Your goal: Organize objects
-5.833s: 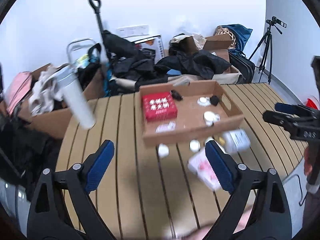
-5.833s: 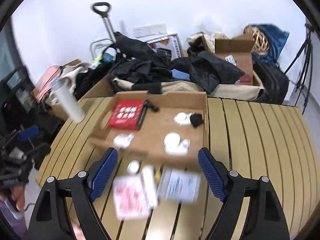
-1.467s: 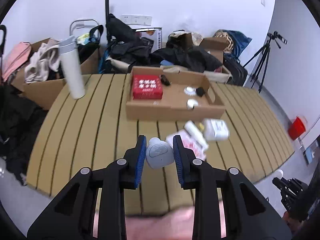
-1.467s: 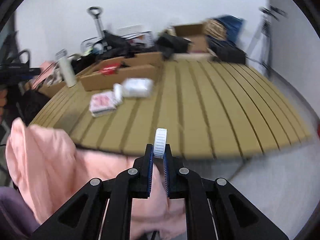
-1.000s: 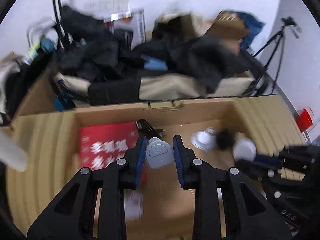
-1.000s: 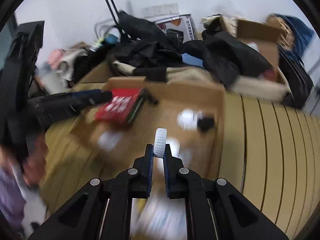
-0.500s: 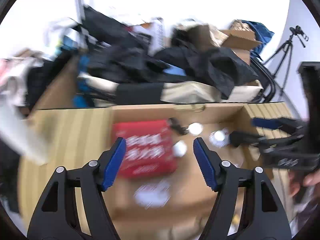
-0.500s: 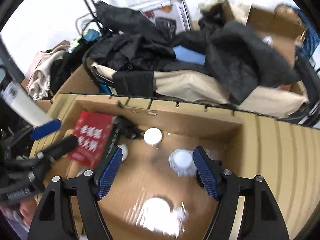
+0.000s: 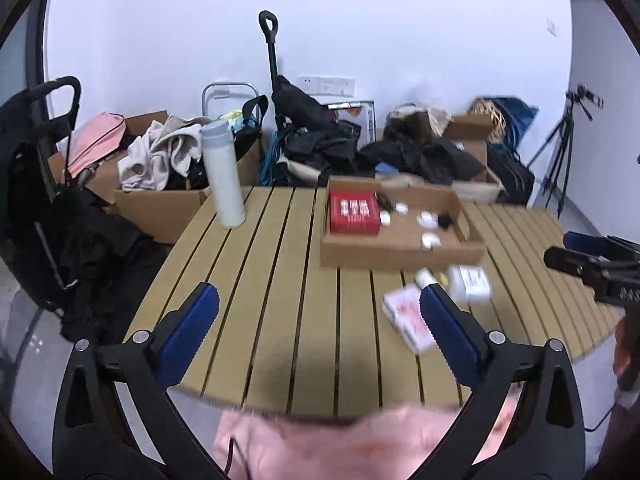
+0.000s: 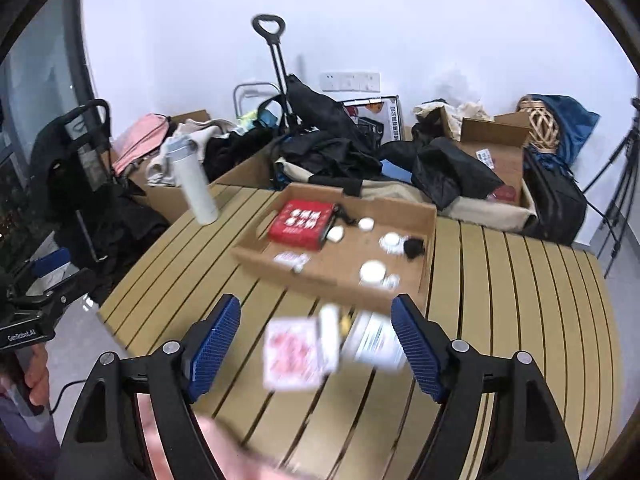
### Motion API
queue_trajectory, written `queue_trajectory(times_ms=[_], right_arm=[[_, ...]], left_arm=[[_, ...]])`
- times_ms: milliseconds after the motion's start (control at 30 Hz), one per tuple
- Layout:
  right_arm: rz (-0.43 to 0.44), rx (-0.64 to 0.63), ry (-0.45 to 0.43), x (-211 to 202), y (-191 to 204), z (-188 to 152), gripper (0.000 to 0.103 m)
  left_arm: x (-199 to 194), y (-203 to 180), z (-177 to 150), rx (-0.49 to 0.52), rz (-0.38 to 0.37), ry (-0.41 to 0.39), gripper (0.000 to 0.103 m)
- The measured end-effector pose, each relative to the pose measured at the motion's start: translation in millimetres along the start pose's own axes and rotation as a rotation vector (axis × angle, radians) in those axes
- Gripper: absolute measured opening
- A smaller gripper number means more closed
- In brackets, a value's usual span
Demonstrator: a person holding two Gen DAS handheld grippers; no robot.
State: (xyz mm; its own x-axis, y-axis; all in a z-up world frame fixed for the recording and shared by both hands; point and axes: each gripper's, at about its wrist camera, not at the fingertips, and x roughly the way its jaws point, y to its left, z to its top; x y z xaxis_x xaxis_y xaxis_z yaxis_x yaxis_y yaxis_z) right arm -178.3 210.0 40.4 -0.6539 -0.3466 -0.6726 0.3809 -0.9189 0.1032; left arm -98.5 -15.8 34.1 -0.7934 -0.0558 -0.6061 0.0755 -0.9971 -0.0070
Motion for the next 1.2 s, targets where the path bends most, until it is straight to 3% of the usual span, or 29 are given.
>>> queue_trajectory(times_ms=[167,300,400,500,600,833,1067,1200], right_arm=[[0.026,0.018,-0.016,-39,31,-51,0.081],[-0.034,0.029,-0.013,-49,37,-66,0.081],[-0.079,0.037,0.001,-48,37,-69,0.081],[-0.128,0.052,-0.012,-45,37,-72,0.081],[-0.136,0.082,-0.042,-50,33,-76,0.081],[-0.129,0.091,-0.046,-46,19,-70,0.081],[0.015,-0.113,-0.144,-16,60,-3,0.081],[0.048,-0.192,-0.134,36,41,23,0.081]], left_arm=[[-30,-19,-14,0.066,-0.070,-0.017,0.103],[-40,-29,-14,0.079,-0.088,-0.021,0.103],[-48,-29,-24,0.084,-0.173,-0.064,0.103],[-25,-48,-32,0.194,-0.195,0.001,0.103],[-1,-67,-39,0.279,-0.123,0.091,0.103],[7,-56,-42,0.202,-0.100,0.096,0.103],[37,-25,-4,0.091,-0.062,0.026,0.103],[92,-17,16,0.014,-0.096,0.059,0.103]])
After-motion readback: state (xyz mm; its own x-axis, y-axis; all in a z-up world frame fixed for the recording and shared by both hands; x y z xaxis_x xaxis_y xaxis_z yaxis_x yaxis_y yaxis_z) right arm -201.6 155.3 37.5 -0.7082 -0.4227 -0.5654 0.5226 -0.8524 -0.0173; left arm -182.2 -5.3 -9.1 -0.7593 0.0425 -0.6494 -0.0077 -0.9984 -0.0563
